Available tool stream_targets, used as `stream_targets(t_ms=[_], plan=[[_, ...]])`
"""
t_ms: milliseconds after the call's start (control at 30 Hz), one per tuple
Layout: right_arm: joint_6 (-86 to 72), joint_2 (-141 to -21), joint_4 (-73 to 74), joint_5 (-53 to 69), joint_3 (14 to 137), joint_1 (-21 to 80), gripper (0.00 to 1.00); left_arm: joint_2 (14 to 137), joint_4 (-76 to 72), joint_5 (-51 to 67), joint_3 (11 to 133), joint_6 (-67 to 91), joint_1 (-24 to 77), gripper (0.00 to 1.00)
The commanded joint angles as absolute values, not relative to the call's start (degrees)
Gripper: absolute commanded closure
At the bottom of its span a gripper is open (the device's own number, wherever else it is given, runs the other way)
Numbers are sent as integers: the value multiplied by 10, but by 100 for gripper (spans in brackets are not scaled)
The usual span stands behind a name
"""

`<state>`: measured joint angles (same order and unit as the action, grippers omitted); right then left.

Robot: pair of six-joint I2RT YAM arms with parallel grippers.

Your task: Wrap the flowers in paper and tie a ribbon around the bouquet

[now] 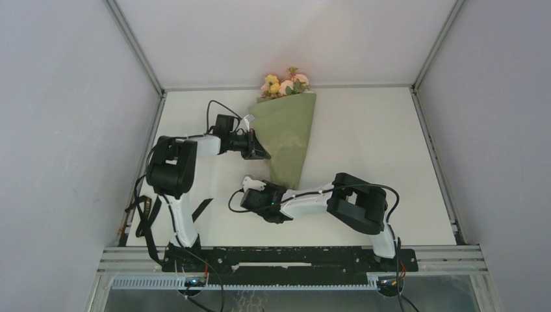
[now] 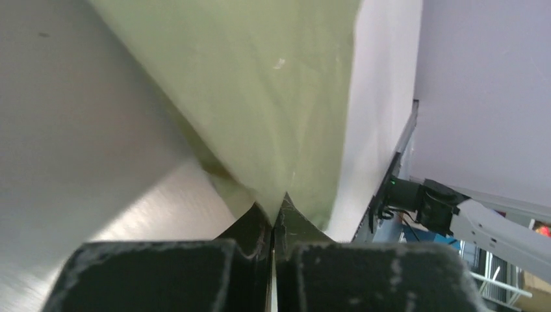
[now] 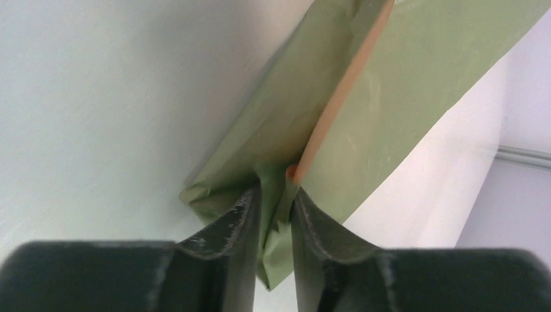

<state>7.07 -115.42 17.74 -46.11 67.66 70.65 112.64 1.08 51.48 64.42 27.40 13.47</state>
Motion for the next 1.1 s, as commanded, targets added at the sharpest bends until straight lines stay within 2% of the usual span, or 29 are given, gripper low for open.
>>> stream_targets(t_ms=[0, 133, 333, 467, 567, 700, 733, 800, 967, 1067], plan=[[57, -1099, 242, -426, 669, 736, 63, 1159, -4, 472, 689, 262, 124, 100], [48, -1042, 276, -412, 645, 771, 55, 1181, 12, 465, 682, 257, 124, 100], [33, -937, 306, -267, 637, 778, 55, 1189, 18, 465, 682, 249, 124, 100], [36, -857, 244, -97, 619, 727, 57, 1186, 22, 464, 677, 242, 125, 100], [9, -807, 142, -14, 581, 647, 59, 1186, 23, 462, 675, 238, 125, 100], [-103, -841, 12, 27, 554, 537, 73, 1189, 24, 461, 675, 237, 125, 100], [-126, -859, -5, 29, 556, 523, 80, 1189, 25, 461, 675, 237, 125, 100], [-156, -894, -33, 33, 556, 505, 87, 1188, 26, 463, 675, 235, 125, 100], [-182, -986, -70, 76, 556, 501, 99, 1192, 30, 466, 679, 234, 125, 100], [-189, -1026, -69, 86, 550, 506, 100, 1194, 35, 465, 680, 231, 125, 100]])
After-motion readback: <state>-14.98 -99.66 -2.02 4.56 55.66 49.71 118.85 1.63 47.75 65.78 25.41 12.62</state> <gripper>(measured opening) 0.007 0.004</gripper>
